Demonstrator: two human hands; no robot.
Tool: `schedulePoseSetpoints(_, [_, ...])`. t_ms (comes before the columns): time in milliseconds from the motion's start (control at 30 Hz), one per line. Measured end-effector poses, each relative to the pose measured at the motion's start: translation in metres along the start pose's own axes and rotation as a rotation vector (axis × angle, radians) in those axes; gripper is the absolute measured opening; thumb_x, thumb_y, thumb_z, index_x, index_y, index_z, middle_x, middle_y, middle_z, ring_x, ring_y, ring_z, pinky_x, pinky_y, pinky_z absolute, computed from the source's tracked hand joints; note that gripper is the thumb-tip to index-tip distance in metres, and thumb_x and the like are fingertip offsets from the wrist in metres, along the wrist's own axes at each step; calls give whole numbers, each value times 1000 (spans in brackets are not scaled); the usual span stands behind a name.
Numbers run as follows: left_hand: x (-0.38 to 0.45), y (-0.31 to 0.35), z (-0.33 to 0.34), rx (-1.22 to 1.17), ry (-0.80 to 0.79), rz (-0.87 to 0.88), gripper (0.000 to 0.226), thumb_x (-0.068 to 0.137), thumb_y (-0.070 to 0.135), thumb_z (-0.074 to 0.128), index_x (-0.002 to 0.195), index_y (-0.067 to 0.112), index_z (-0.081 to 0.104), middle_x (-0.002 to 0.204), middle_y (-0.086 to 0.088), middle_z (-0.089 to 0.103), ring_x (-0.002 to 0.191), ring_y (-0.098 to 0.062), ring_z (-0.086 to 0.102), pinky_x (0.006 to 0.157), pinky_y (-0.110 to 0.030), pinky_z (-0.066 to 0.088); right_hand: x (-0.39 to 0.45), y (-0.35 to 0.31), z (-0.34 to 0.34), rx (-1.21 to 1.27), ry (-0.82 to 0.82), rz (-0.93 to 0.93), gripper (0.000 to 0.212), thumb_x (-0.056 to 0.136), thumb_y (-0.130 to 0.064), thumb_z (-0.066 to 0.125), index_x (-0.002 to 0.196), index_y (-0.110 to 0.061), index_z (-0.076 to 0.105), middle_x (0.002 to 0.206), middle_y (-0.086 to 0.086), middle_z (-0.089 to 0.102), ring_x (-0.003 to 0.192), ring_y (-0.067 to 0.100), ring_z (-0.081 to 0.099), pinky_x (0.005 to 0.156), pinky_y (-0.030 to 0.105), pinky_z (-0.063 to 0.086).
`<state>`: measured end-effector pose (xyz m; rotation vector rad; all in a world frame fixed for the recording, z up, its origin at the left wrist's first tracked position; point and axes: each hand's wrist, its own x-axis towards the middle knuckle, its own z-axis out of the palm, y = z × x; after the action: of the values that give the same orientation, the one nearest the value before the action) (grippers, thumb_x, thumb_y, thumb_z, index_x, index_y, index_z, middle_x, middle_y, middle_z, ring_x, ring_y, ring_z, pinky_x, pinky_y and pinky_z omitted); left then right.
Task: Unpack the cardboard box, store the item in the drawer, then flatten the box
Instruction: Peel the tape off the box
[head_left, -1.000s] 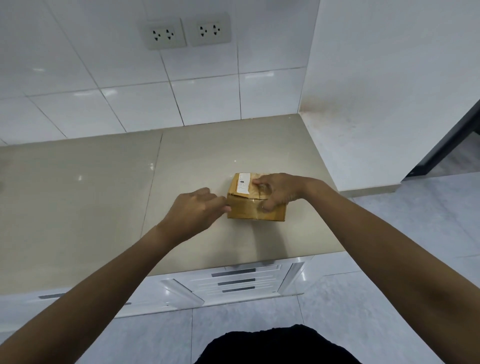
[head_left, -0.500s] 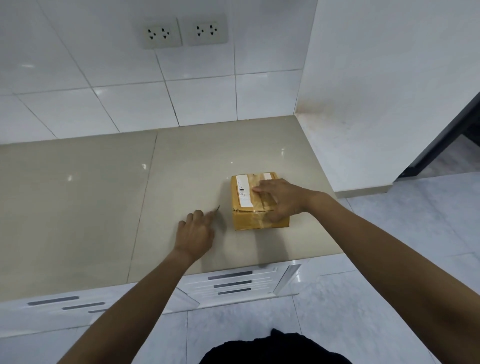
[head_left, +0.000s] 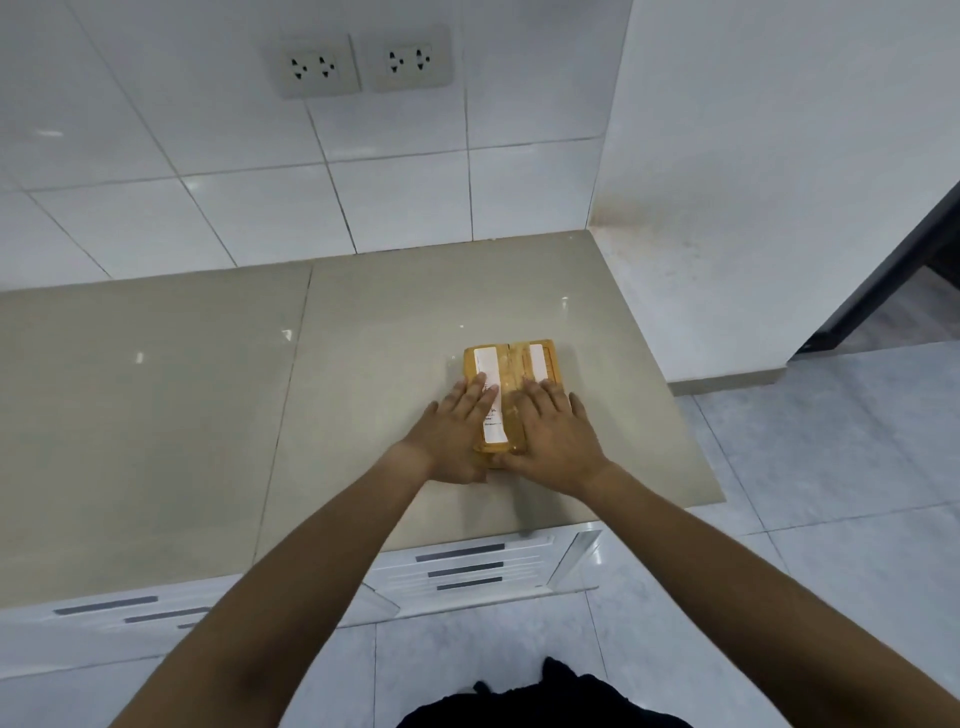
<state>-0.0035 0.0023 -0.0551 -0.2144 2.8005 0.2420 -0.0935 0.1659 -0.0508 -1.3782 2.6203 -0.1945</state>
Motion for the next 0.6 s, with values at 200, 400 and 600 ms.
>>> schedulePoseSetpoints(200, [-5, 3, -12, -120, 69, 19, 103, 85, 46, 67, 156, 12, 0, 164, -5, -8, 151, -24, -5, 120, -31, 5, -6, -6, 30, 51, 126, 61, 102, 76, -77, 36, 136, 4, 44, 142, 22, 50, 136, 41, 40, 108, 60, 32])
schedulePoseSetpoints(400, [-4, 8, -10, -163, 47, -33, 102, 84, 48, 67, 156, 16, 2, 165, -2, -5, 152, -24, 0, 121, -38, 19, -15, -3, 36, 11, 279, 47, 70, 87, -57, 44, 129, -2, 52, 133, 19, 59, 129, 39, 51, 109, 59, 30])
schedulePoseSetpoints(600, [-2, 13, -6, -171, 61, -45, 104, 85, 55, 62, 156, 13, -1, 164, -4, -8, 151, -26, -5, 121, -37, 10, -24, 1, 51, -95, 552, -92, 32, 90, -32, 63, 109, -7, 65, 110, 13, 70, 106, 32, 64, 101, 54, 44])
